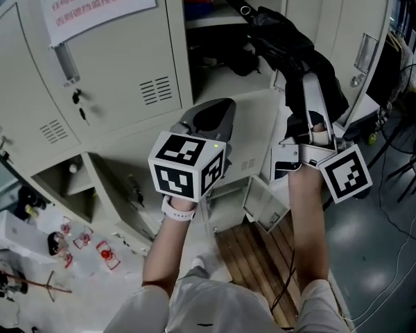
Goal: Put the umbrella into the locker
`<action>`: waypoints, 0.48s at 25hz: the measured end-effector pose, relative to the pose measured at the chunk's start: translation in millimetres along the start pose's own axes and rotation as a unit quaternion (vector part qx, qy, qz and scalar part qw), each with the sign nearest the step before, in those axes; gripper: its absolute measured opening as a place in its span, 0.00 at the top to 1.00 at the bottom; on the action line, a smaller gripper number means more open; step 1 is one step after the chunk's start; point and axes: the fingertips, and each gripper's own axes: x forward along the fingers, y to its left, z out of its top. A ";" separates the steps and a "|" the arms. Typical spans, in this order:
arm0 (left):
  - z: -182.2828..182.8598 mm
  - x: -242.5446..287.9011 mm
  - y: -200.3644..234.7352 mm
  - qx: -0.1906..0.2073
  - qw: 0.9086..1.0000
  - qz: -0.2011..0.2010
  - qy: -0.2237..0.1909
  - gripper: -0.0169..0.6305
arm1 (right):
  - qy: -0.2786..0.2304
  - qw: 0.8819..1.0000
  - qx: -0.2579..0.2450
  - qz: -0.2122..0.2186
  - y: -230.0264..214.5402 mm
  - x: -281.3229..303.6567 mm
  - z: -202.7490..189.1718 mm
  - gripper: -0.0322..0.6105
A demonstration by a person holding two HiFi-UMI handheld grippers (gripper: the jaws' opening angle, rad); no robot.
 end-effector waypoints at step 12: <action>34.2 23.5 22.0 0.013 1.000 0.000 -0.017 0.95 | 0.028 0.993 -0.112 -0.040 -17.2 84.3 7.9 0.54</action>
